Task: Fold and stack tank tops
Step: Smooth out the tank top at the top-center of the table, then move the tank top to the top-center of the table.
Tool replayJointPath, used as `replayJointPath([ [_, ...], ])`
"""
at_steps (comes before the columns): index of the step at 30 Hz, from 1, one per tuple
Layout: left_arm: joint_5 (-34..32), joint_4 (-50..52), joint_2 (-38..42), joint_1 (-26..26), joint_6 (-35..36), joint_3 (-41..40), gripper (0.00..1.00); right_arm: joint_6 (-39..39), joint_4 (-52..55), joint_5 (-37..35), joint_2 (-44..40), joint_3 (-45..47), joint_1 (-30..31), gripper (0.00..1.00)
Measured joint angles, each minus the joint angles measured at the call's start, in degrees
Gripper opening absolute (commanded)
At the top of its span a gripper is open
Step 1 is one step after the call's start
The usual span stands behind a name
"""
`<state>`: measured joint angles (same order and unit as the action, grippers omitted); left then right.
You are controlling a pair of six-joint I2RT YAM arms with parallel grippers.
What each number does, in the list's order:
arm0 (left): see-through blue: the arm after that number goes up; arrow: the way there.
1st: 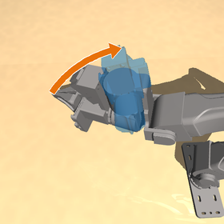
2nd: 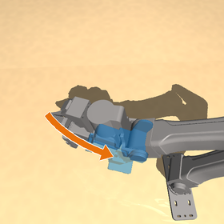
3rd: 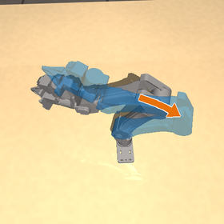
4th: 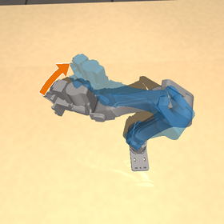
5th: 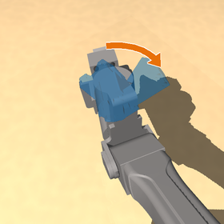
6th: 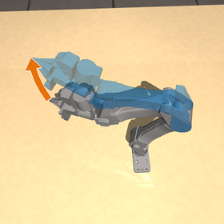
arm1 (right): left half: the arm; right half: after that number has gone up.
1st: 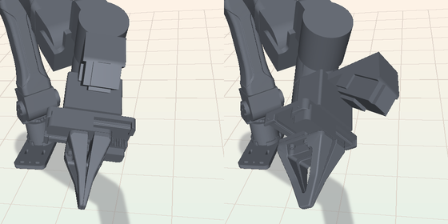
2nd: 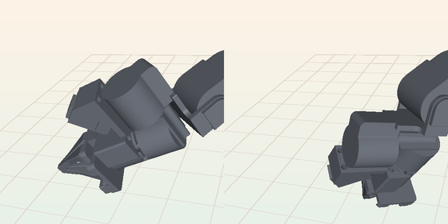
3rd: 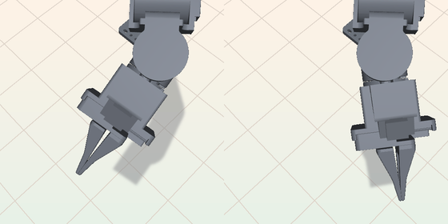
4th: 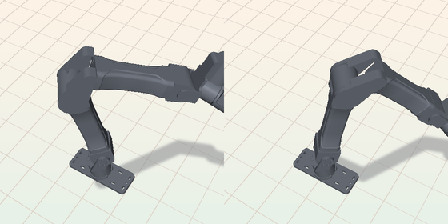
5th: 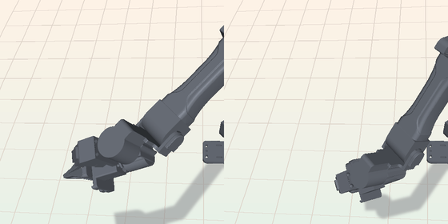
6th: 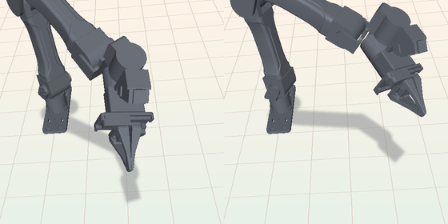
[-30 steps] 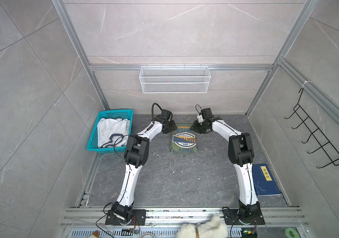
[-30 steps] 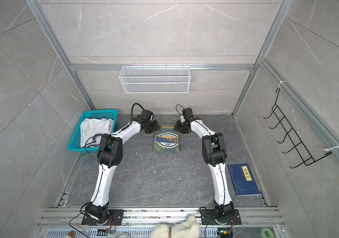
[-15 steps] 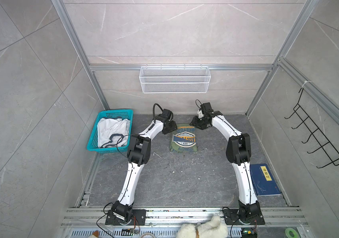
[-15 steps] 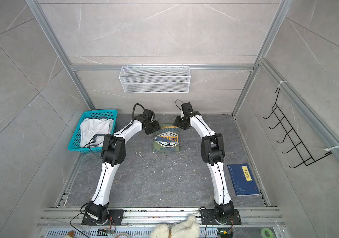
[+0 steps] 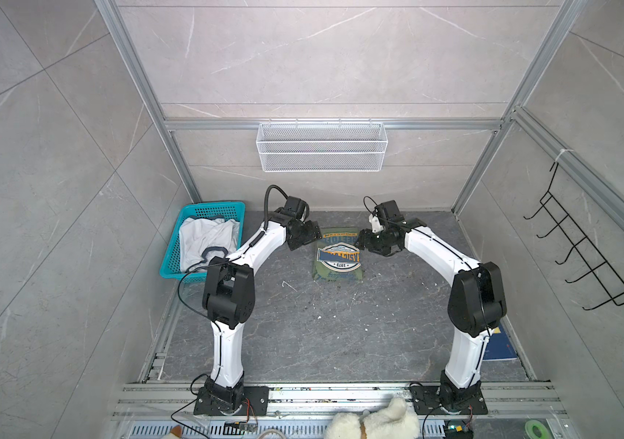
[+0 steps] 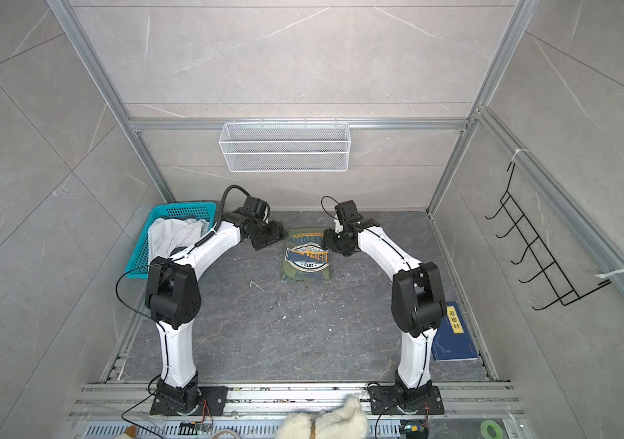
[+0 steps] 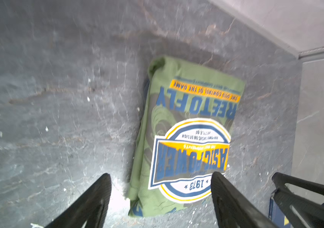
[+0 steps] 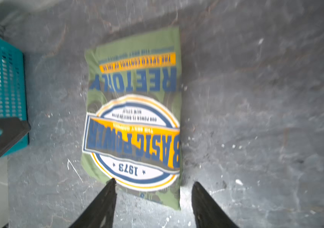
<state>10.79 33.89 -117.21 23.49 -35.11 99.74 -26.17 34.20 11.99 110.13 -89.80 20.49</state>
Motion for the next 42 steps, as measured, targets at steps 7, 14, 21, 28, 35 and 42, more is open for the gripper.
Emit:
replayJointPath([
  [7,2.5,-2.5,-1.4,0.4,0.0,-7.1,0.84,-0.9,-3.0,-0.2,0.1,7.0,1.9,0.63],
  [14,4.7,-6.2,-6.9,1.3,-0.1,-4.2,0.79,-1.2,-6.3,0.2,4.3,5.9,2.3,0.63],
  [21,5.6,-7.0,-12.6,3.3,-0.7,1.6,0.7,-2.2,-7.1,1.7,8.3,4.6,0.4,0.61],
  [28,6.0,-7.2,-19.1,7.2,-1.4,12.1,0.64,-2.8,-8.2,2.4,8.4,4.7,-5.3,0.59],
  [35,6.7,-5.5,-30.8,11.9,-3.5,30.5,0.66,-2.7,-8.3,1.3,8.0,6.1,-11.1,0.59],
  [42,5.7,-4.3,-33.9,15.0,-5.7,37.3,0.74,-2.0,-6.8,-4.1,2.1,7.0,-12.8,0.6],
])
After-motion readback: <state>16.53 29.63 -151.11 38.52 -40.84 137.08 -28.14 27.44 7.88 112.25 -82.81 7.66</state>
